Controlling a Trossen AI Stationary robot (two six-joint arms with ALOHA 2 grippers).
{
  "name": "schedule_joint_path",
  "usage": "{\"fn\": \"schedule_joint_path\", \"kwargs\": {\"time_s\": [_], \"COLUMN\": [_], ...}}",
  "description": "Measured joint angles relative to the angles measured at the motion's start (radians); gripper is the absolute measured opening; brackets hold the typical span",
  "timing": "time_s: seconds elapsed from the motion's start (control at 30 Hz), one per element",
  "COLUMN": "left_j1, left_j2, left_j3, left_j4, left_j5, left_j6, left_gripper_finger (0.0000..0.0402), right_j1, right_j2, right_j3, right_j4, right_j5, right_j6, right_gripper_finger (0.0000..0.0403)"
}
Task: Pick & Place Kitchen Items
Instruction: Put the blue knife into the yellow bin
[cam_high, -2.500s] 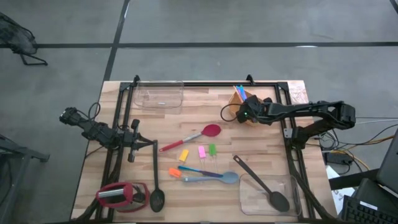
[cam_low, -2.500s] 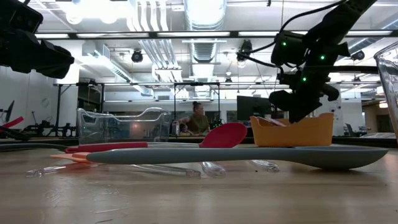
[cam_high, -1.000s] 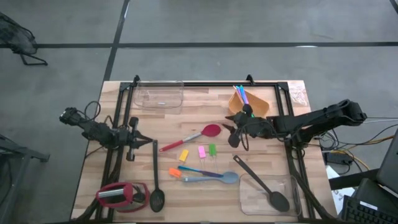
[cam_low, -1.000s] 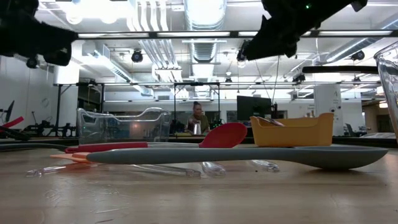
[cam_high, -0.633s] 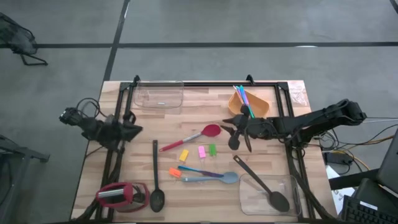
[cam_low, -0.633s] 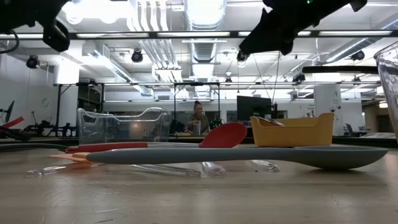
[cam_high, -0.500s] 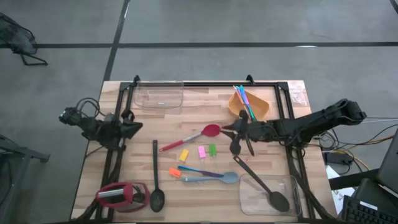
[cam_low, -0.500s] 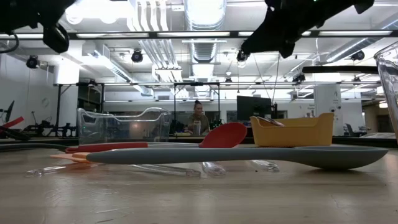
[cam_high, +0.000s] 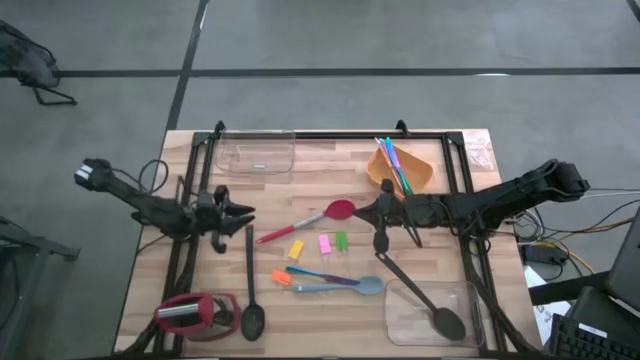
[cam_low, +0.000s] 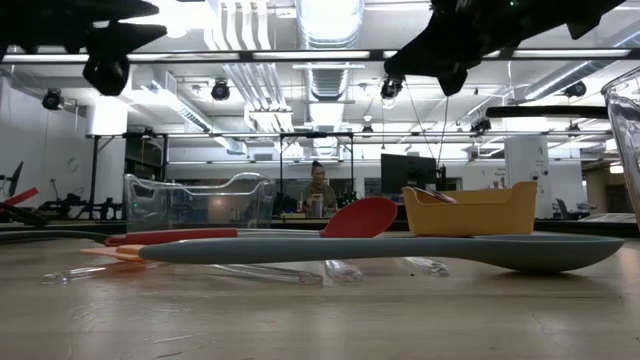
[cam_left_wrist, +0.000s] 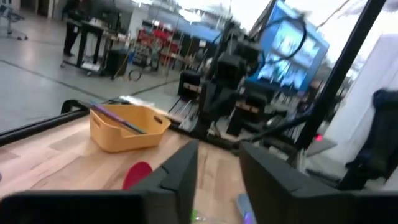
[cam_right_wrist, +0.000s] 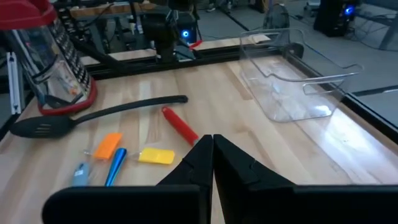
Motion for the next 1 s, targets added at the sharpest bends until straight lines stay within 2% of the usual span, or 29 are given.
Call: {"fn": "schedule_joint_path", "kwargs": {"time_s": [0.1,0.2,0.43,0.57,0.67,0.77,1.0], "left_j1": [0.008,0.019,0.022,0.029,0.037,0.05,0.088], "left_j2": [0.134,0.269,0.587,0.74,0.832,0.918,1.075], "left_j3": [0.08,0.179,0.398,0.489,0.541,0.587,0.63], "left_j4": [-0.021,-0.115,-0.374,-0.463,-0.434,-0.423,-0.397], "left_j5": [0.0,0.016,0.123,0.127,0.158,0.238,0.374], "left_j6": [0.005,0.01,-0.041,-0.061,-0.058,-0.055,-0.056], "left_gripper_finger": [0.0171,0.0199,0.0204,0.0204,0.0204,0.0204,0.0204], "right_j1": [-0.01,-0.02,-0.026,-0.026,-0.029,-0.03,-0.04], "right_j2": [0.0,-0.001,-0.002,-0.002,-0.002,-0.002,-0.002], "right_j3": [0.0,0.0,0.001,0.001,0.001,0.002,0.002], "right_j4": [0.001,0.002,0.011,0.016,0.034,0.047,0.068], "right_j5": [0.001,0.001,0.0,0.001,0.0,0.0,0.0], "right_j6": [-0.016,-0.033,-0.044,-0.051,-0.059,-0.077,-0.105], "right_gripper_finger": [0.0009,0.0009,0.0008,0.0008,0.0008,0.0008,0.0008]}}
